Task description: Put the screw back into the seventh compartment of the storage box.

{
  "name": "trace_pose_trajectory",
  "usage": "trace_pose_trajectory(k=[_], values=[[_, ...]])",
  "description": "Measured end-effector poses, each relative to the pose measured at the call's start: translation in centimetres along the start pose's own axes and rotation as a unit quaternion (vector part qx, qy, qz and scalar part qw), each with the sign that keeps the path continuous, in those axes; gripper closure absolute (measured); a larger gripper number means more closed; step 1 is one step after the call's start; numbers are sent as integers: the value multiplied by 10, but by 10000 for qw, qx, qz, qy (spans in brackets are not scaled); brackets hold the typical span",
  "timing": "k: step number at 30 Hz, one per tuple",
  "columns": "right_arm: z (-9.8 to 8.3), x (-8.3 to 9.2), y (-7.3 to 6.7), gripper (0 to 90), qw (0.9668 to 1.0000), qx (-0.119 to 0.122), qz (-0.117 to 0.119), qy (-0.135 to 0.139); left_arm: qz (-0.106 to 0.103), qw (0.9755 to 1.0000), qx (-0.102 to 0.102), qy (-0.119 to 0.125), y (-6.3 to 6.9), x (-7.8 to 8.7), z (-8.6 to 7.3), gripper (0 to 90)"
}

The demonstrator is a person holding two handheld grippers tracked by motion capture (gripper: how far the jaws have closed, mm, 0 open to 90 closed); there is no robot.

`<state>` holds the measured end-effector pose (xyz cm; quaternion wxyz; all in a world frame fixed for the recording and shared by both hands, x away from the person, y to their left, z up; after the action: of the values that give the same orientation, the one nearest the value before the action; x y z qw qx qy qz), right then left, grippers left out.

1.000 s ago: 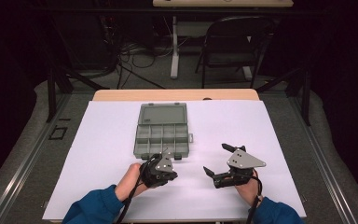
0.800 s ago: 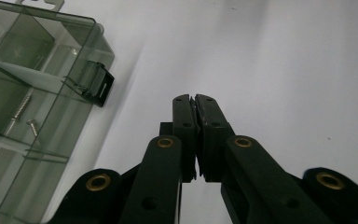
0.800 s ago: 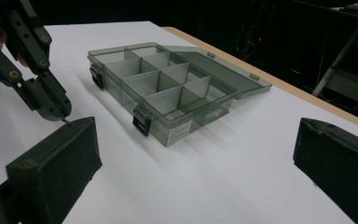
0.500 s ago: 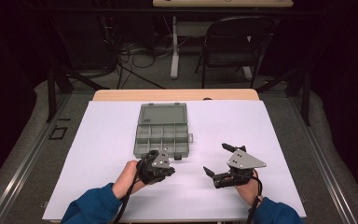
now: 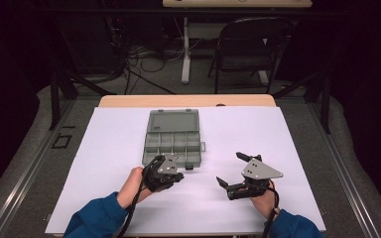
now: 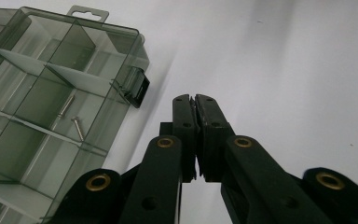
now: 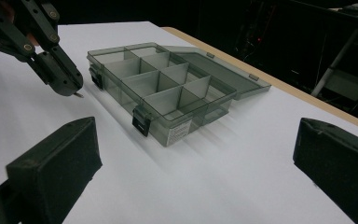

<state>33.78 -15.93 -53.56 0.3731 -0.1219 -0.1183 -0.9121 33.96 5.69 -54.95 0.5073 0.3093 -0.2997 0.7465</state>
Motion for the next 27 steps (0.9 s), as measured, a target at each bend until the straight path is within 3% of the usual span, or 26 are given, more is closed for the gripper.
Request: trace_pose_trajectory(k=[27], values=[[0, -1, 0, 0, 10000, -32, 1, 5, 204, 9996, 120, 144, -17, 6, 3, 876]])
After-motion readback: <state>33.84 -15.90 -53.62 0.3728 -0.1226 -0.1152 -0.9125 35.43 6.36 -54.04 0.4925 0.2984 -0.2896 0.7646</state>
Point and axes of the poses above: each handheld gripper's, and its own axes: x roughly backward along the jaws, z roughly out of its top, y roughly to its right, the point moved 7 cm from there along -x, roughly forward along the jaws, and after that the axes turned 2 degrees about -x, right-handed, at the moved point
